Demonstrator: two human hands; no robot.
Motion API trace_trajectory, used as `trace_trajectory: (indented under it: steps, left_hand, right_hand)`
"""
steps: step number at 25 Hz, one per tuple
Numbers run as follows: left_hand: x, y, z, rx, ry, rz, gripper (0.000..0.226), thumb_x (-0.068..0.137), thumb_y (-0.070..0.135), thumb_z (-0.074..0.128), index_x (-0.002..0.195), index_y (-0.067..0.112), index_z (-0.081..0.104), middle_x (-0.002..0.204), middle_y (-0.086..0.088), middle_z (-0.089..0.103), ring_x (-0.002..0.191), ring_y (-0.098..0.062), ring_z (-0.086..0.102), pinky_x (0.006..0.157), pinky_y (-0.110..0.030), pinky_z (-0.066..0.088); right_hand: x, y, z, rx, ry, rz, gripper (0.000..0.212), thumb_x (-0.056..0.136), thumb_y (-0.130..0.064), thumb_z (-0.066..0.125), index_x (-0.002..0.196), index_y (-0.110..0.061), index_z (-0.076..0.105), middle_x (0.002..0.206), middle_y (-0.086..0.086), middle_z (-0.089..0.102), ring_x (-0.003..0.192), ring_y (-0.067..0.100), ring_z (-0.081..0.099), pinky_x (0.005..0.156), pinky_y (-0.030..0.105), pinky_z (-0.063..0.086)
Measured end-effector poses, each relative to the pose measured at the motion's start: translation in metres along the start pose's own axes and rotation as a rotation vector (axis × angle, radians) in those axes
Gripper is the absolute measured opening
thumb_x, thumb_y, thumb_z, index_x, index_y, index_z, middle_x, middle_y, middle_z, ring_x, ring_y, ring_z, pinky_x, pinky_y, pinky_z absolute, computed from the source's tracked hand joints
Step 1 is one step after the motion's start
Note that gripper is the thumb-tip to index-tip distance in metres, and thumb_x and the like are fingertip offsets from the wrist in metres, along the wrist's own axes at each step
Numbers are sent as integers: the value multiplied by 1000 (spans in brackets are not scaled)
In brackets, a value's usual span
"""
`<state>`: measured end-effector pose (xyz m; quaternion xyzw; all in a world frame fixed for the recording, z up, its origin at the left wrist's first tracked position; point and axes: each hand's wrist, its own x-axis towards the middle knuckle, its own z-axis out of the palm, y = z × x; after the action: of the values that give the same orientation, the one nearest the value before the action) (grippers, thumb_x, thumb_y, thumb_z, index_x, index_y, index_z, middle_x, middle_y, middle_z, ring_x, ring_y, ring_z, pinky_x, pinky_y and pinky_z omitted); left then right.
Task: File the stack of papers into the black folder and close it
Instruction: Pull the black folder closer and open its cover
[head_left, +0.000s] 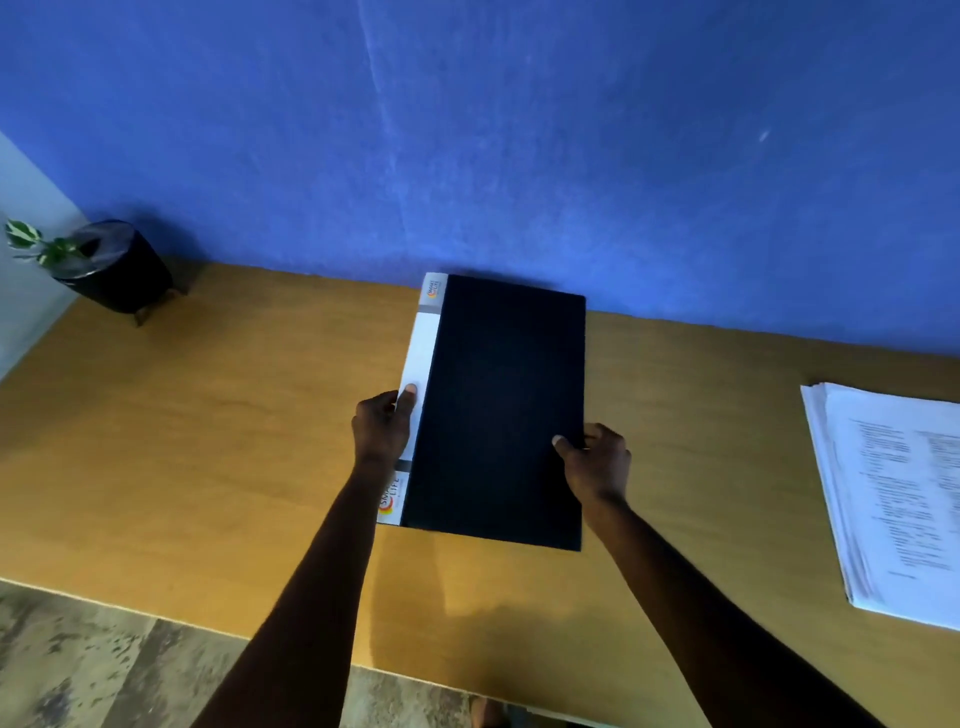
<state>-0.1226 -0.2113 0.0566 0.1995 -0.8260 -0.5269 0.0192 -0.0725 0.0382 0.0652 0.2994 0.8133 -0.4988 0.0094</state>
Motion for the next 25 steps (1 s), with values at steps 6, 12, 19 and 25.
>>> trace_trajectory:
  steps: [6,12,19,25]
  left_hand:
    - [-69,30,95,-52,-60,75,41,97,29,59,66,3,64,59,-5,60,56,-16,53,62,-28,42]
    - [-112,44,165,-10,-73,145,34,96,18,60,77,-9,66,78,-27,67,78,-37,63,72,-36,48]
    - [-138,42,202,113,-28,199,24,95,21,62,104,0,67,99,-22,68,91,-33,65,76,-31,47]
    - [-142,31,207,296,-46,257,32,98,27,56,117,2,63,109,-19,65,103,-32,60,81,-39,50]
  right_hand:
    - [19,49,-90,55,184,35,45,85,-15,74,126,-2,62,122,18,68,113,32,64,94,37,53]
    - [35,94,-155,-11,252,72,41,84,-12,75,121,0,64,118,20,67,109,35,63,88,35,51]
    - [42,131,-176,-70,227,104,37,83,-9,76,116,3,64,115,22,66,105,36,63,83,32,50]
    - [46,141,-178,-175,168,60,37,83,-13,76,114,3,65,112,21,68,105,36,63,90,40,53]
